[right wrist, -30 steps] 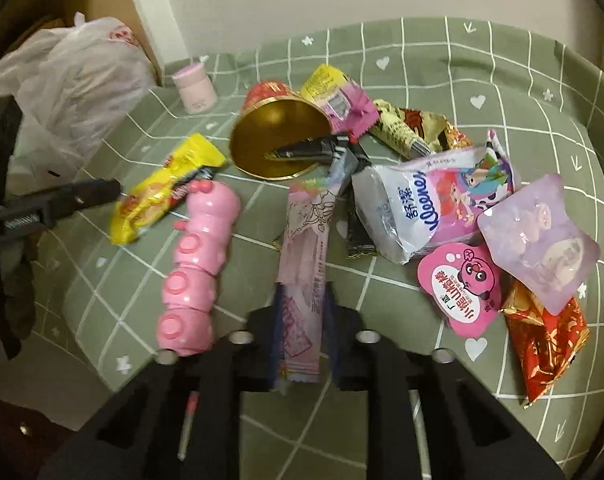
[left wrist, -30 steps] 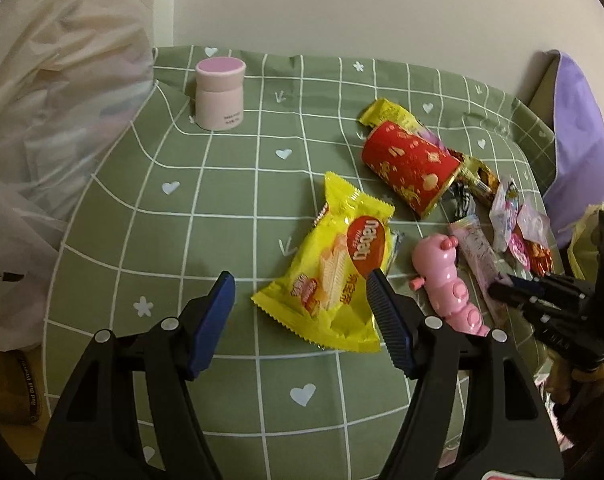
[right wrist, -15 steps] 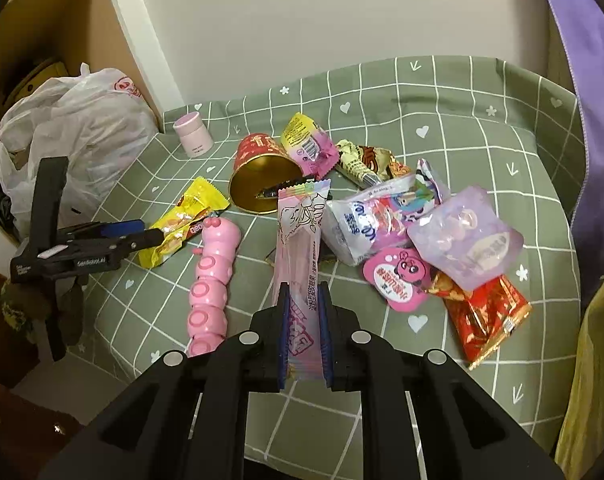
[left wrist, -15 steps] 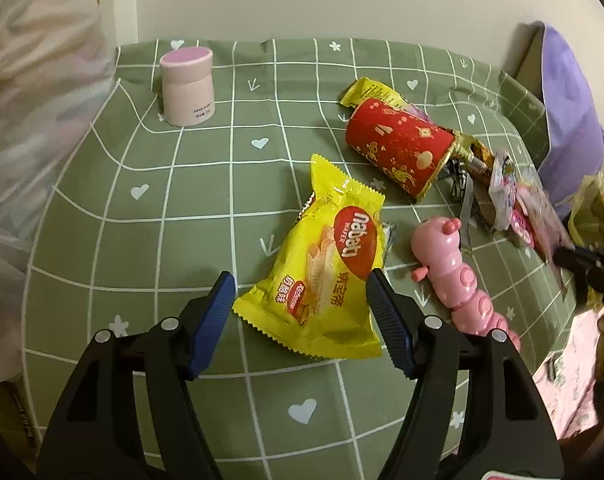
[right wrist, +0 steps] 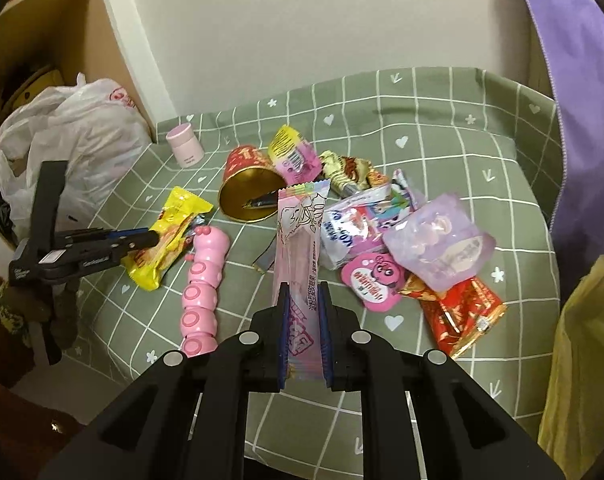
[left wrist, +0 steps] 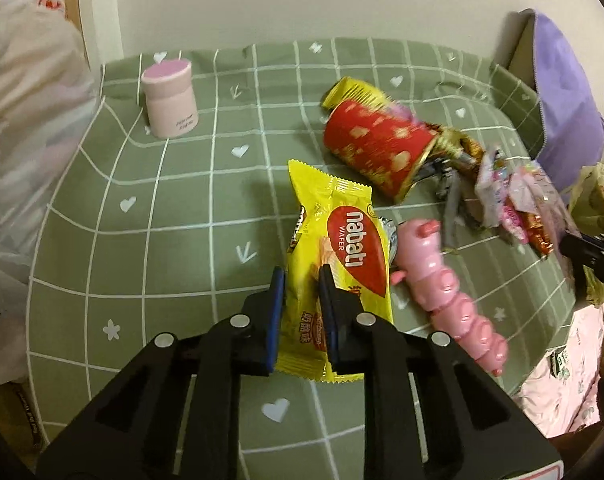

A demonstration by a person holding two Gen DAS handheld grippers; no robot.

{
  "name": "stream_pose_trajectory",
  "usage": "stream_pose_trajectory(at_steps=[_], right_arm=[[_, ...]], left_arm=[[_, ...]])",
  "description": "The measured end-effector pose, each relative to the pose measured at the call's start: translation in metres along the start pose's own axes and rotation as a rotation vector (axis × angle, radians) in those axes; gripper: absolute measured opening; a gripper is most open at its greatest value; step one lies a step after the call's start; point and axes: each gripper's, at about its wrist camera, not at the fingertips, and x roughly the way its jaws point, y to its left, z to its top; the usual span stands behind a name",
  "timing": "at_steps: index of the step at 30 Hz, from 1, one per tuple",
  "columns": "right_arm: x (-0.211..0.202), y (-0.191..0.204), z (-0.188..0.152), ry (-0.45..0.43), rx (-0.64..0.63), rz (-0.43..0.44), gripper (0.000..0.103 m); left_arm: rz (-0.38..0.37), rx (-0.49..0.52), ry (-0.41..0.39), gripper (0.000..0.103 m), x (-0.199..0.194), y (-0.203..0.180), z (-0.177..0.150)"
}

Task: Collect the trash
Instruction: 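Carry the yellow wafer and pink candy stick over the trash bag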

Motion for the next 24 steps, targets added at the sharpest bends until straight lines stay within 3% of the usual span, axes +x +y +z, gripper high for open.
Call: stream_pose_trajectory(at_steps=[6, 15, 21, 24], right_arm=[[-0.014, -0.005, 0.005, -0.047, 0.014, -0.013, 0.014], [-0.077, -0.022, 0.026, -0.216, 0.018, -0.098, 0.014], [-0.13, -0.042, 0.031, -0.328, 0.055, -0.189, 0.014], [-0.16, -0.052, 0.027, -0.376, 0.071, -0.264, 0.014]], left_arm=[[0.004, 0.023, -0.112, 0.017, -0.037, -0.014, 0.023], [-0.022, 0.139, -0.382, 0.017, -0.108, -0.068, 0.084], [-0.135, 0.245, -0.491, 0.017, -0.137, -0.119, 0.109], [-0.23, 0.296, -0.518, 0.017, -0.144, -0.146, 0.12]])
